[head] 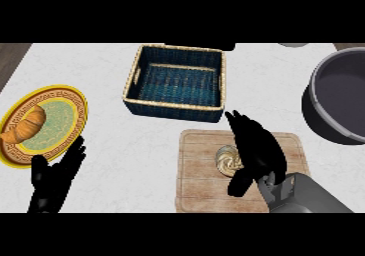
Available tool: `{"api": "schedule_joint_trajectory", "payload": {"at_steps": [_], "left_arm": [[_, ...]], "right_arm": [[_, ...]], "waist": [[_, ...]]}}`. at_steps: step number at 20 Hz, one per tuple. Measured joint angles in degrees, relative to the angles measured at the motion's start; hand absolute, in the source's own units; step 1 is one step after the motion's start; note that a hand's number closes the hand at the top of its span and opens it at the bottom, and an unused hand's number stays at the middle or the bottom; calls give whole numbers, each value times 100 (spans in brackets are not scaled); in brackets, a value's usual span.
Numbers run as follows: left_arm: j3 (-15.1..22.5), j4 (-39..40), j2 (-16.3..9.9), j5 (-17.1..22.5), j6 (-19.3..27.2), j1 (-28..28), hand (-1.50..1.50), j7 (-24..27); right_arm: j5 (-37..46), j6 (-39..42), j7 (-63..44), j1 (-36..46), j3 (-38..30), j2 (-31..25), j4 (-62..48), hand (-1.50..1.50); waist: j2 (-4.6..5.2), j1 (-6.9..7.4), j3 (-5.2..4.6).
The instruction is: Pick the cupcake from the cutting board and place it in the basket
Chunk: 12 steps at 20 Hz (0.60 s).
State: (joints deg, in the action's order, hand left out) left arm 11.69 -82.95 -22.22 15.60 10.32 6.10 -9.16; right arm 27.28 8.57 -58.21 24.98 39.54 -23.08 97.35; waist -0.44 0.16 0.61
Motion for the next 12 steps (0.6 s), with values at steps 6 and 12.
{"api": "schedule_joint_trajectory", "payload": {"at_steps": [6, 12], "left_arm": [[-39, -3, 48, -47, -51, -13, 0, -106], [-128, 105, 115, -105, -128, -70, 0, -136]], "right_arm": [[115, 175, 13, -104, 28, 240, -366, -150], [233, 284, 41, -209, -74, 433, -540, -150]], "waist": [[0, -2, 1], [-9, -6, 19]]}}
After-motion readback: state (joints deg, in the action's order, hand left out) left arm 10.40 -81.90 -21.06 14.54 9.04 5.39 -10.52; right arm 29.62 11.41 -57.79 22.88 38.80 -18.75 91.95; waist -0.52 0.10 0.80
